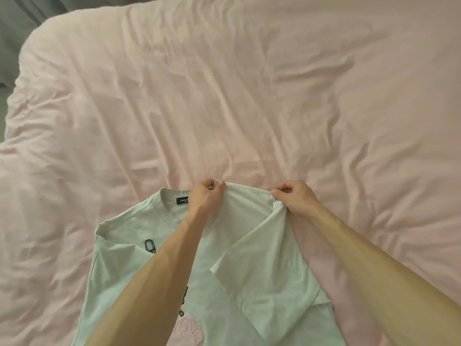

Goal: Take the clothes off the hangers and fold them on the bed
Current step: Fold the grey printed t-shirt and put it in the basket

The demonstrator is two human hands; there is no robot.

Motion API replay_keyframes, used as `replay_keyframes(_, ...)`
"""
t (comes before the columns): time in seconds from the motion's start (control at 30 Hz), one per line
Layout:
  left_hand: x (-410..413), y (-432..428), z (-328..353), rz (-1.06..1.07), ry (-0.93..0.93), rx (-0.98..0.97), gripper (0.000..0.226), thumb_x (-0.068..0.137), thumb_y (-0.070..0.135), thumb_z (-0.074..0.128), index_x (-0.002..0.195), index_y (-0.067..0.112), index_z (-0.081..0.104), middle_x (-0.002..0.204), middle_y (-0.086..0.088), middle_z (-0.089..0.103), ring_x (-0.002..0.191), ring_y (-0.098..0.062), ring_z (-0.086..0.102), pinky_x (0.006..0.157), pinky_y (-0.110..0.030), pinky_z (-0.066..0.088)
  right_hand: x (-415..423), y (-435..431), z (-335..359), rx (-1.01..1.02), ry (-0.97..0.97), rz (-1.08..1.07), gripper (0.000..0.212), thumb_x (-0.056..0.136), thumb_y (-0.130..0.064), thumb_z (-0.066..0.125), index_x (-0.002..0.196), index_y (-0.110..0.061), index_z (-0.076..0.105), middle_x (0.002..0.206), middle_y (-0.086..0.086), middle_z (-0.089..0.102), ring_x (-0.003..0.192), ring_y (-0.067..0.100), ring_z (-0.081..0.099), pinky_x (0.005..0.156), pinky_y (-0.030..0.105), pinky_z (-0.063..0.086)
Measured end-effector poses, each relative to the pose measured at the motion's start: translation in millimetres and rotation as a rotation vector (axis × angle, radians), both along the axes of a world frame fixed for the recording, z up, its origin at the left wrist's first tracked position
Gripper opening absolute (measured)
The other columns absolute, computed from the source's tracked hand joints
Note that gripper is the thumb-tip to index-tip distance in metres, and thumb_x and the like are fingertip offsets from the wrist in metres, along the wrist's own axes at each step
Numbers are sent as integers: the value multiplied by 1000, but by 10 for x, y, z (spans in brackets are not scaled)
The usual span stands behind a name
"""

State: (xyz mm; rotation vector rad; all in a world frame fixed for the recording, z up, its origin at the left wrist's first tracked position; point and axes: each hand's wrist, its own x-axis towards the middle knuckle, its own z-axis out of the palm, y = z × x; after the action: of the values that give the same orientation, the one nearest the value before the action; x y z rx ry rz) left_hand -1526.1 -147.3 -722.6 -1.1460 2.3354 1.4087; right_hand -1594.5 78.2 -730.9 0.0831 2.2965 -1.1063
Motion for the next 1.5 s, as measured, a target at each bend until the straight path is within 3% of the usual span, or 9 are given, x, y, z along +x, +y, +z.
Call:
replay_keyframes(0.23, -29, -1, -118, 18, -15, -22, 29, 90, 47, 62, 81, 20, 69, 83, 5, 72, 89, -25, 68, 86, -42, 55, 83, -11, 122, 240, 2, 188, 11, 79, -27, 70, 86, -20, 72, 84, -5, 71, 85, 15, 65, 71, 27, 48)
replay_keyframes(0.57, -9, 15, -27, 36, 16, -60, 22, 95, 42, 61, 85, 25, 70, 91, 5, 71, 90, -21, 67, 84, -36, 54, 164, 182, 36, 9, 19, -53, 9, 80, -27, 82, 87, -25, 78, 83, -13, 73, 79, -2, 64, 70, 7, 43)
replay_keyframes(0.77, -19, 5, 26, 57, 12, -16, 22, 94, 40, 63, 81, 23, 70, 85, 2, 72, 91, -24, 68, 87, -36, 54, 81, 318, 25, -473, -397, -409, 25, 80, 1, 78, 104, -1, 73, 99, 15, 74, 80, 18, 71, 72, 25, 59)
replay_keyframes(0.9, -18, 65, 109, 20, 22, -46, 22, 97, 37, 58, 94, 18, 67, 90, -2, 69, 97, -27, 67, 81, -35, 51, 61, 337, -67, -257, -161, -297, 18, 80, -14, 83, 95, -14, 72, 95, 4, 73, 90, 19, 68, 84, 31, 56)
replay_keyframes(1.0, 109, 249, 168, -44, 65, -386, 38, 98, 38, 52, 128, 14, 52, 125, -10, 59, 119, -31, 54, 95, -40, 44, 157, 310, 16, -6, 114, -251, 27, 87, -37, 72, 105, -16, 70, 103, -2, 71, 97, 17, 65, 87, 28, 49)
replay_keyframes(1.13, 469, 563, 45, -692, 226, -767, 67, 102, 51, 34, 160, 26, 12, 168, -1, 5, 155, -22, 0, 125, -45, 1, 538, 179, 64, 203, 795, 93, 43, 98, -30, 45, 128, -3, 61, 131, 16, 62, 124, 34, 55, 106, 38, 40)
replay_keyframes(1.2, 528, 562, -92, -933, 49, -755, 63, 103, 60, 15, 157, 39, -9, 165, 10, -20, 149, -15, -26, 120, -45, -19, 720, 156, -36, 260, 749, 392, 59, 101, -39, 30, 149, -8, 43, 158, 12, 37, 147, 26, 32, 119, 44, 27)
replay_keyframes(1.3, 478, 368, -195, -967, -131, -755, 58, 100, 62, 4, 151, 47, -19, 161, 16, -26, 147, -9, -28, 118, -49, -23, 818, 355, -190, 472, 455, 554, 67, 100, -50, 3, 160, -20, 0, 167, -4, -10, 153, 11, -11, 125, 44, -1)
replay_keyframes(1.5, 440, 43, -59, -772, -198, -833, 57, 104, 55, 10, 155, 45, -12, 164, 9, -19, 152, -18, -17, 121, -53, -12, 979, 600, -267, 537, 355, 412, 70, 101, -53, 1, 159, -15, 0, 167, 0, -6, 153, 11, -11, 124, 38, -7)
